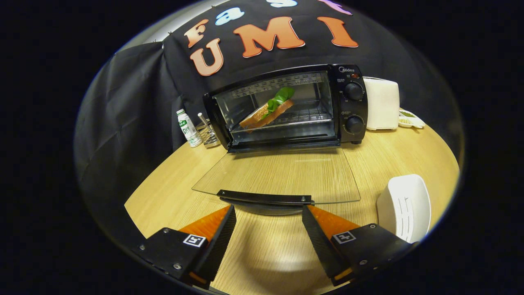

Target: Open the toaster oven, put the food inside, and close the toaster oven door.

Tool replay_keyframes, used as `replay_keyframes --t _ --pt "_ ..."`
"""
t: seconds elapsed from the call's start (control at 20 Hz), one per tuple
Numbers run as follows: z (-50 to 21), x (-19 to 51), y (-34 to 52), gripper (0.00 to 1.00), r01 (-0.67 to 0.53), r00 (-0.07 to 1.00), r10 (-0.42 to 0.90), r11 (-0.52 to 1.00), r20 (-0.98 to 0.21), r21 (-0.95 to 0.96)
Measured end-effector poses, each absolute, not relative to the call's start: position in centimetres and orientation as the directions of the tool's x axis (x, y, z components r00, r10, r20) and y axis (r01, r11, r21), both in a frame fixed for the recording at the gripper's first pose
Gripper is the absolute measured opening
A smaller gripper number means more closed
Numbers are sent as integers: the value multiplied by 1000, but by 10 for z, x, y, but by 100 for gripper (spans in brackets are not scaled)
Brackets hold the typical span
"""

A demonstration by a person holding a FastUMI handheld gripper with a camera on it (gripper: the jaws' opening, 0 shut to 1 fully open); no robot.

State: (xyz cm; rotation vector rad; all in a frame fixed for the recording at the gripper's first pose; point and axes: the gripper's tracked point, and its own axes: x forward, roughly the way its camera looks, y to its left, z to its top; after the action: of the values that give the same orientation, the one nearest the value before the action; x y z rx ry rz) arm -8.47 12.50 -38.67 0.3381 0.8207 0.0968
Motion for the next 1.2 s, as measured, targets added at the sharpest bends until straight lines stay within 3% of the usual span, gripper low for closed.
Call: replay_keyframes --t 0.35,1.1,1.2 --pt "-335 -56 119 95 -12 768 238 934 -595 358" --pt "-276 91 53 95 107 897 -41 986 -441 125" --pt "-275 92 57 95 101 904 -29 984 -426 147"
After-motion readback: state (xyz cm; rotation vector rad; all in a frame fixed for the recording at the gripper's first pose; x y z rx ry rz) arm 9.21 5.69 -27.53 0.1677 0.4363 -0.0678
